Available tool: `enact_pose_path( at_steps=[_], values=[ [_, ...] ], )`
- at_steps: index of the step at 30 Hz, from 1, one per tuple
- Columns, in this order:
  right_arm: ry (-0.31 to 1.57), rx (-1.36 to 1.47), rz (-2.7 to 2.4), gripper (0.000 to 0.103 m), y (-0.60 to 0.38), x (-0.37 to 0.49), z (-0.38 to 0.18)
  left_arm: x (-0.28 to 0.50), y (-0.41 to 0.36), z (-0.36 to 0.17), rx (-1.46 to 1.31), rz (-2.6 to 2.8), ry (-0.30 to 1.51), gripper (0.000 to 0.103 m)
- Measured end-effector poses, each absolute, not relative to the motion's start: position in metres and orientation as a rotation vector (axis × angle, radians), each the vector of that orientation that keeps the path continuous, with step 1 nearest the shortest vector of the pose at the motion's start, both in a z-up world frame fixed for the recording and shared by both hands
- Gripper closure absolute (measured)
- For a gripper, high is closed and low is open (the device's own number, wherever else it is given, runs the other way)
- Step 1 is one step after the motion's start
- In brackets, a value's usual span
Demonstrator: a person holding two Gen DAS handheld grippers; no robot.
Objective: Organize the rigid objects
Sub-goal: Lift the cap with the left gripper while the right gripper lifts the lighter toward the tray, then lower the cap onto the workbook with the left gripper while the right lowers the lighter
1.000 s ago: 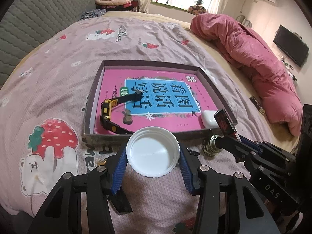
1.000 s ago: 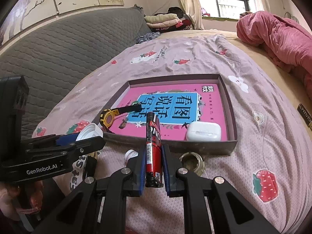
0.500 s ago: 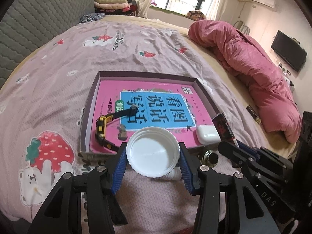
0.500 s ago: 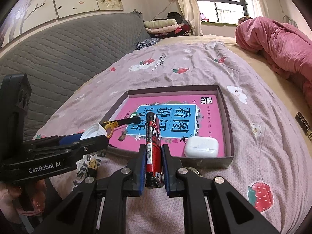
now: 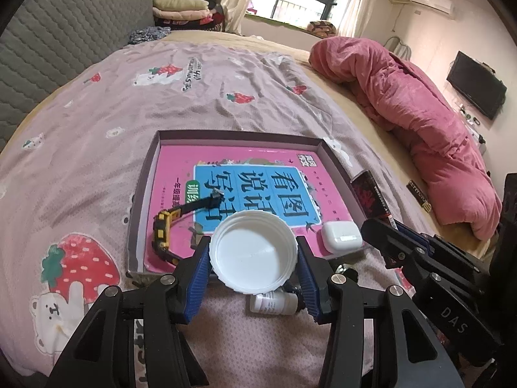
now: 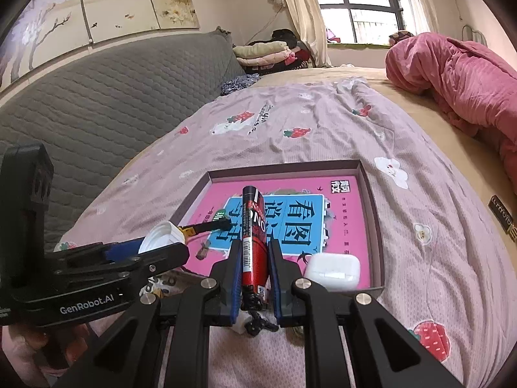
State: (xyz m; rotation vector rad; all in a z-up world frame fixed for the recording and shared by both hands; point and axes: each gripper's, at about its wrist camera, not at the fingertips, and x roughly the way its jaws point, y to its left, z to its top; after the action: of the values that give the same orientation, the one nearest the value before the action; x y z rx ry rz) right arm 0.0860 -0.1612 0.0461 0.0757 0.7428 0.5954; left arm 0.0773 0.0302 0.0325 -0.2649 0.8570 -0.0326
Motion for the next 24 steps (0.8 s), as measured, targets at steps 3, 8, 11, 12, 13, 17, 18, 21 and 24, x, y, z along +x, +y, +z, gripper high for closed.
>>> enact_pose_path(
  at_steps=[3,8,11,12,13,17,18,21,24],
  values=[
    [0.741,0.084,0.595,0.088,-0.162,0.088,0.048,0.079,0.034,0.034,-0.267,-0.018,0.853,0.052],
    [0.729,0.093,0.591,0.088,-0.161,0.092,0.052,0.085,0.041,0.034,-0.282,-0.007,0.854,0.052],
    [0.721,0.099,0.589,0.088,-0.161,0.097,0.056,0.089,0.041,0.036,-0.281,-0.008,0.851,0.052],
    [0.72,0.102,0.589,0.088,-0.161,0.098,0.057,0.09,0.041,0.037,-0.281,-0.009,0.851,0.052],
    [0.717,0.106,0.589,0.088,-0.16,0.1,0.059,0.091,0.041,0.038,-0.28,-0.008,0.848,0.052],
    [0.702,0.109,0.588,0.088,-0.158,0.106,0.064,0.097,0.04,0.04,-0.282,-0.007,0.84,0.052],
    [0.701,0.107,0.587,0.088,-0.158,0.106,0.065,0.098,0.041,0.041,-0.285,-0.009,0.837,0.052],
    [0.698,0.107,0.586,0.088,-0.155,0.109,0.067,0.1,0.04,0.044,-0.282,-0.007,0.83,0.052],
    [0.695,0.107,0.586,0.088,-0.154,0.11,0.066,0.103,0.041,0.045,-0.286,-0.005,0.827,0.052]
  ],
)
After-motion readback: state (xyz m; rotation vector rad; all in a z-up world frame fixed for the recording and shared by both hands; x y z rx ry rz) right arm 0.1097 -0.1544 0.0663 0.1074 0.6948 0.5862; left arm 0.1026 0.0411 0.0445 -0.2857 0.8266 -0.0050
